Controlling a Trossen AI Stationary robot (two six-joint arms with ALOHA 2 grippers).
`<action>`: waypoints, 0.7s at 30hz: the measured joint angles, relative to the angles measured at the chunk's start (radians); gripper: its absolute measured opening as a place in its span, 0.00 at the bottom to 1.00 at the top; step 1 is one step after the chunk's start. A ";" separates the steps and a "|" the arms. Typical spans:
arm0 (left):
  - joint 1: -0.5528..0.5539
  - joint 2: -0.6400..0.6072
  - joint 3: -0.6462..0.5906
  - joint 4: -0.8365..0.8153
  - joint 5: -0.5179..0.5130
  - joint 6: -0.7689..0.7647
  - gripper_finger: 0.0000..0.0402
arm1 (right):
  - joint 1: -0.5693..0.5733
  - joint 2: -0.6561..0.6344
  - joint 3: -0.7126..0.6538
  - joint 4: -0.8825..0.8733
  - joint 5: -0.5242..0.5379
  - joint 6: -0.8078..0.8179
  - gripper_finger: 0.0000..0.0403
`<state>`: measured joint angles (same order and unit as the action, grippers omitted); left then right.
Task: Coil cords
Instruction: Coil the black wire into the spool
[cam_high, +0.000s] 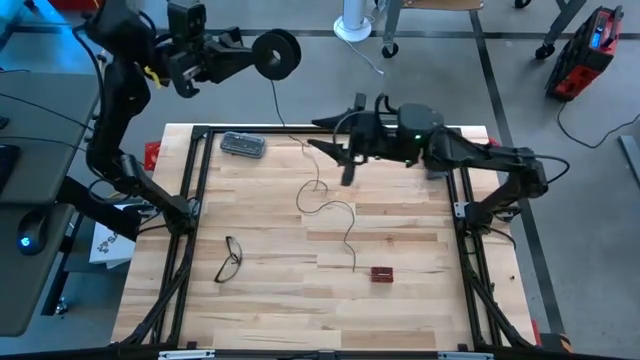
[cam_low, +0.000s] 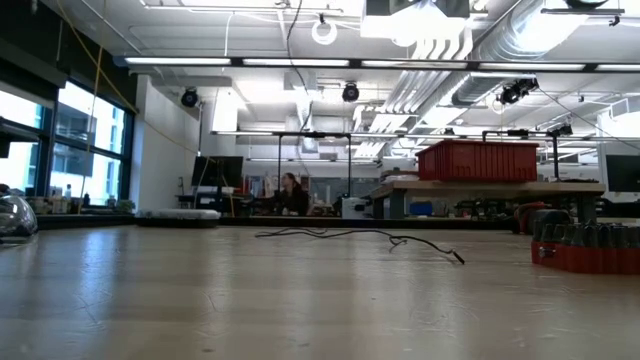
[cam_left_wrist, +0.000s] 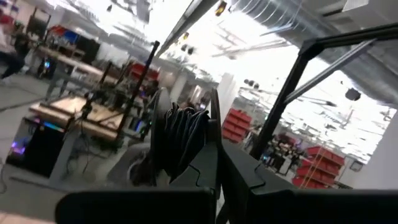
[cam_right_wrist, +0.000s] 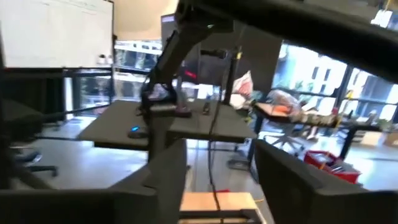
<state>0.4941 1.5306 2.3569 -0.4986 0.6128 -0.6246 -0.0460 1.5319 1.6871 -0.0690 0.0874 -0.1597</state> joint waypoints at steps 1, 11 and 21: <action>-0.012 0.000 0.000 0.008 -0.014 0.000 0.00 | 0.000 0.013 0.000 0.020 0.004 -0.020 0.46; -0.092 0.002 -0.001 0.059 -0.073 0.000 0.00 | 0.000 0.122 0.000 0.076 0.059 -0.115 0.53; -0.116 0.002 -0.001 0.057 -0.086 0.002 0.00 | 0.009 0.130 0.000 0.105 0.076 -0.109 0.51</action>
<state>0.3785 1.5330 2.3562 -0.4412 0.5268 -0.6230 -0.0370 1.6619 1.6871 0.0364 0.1636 -0.2687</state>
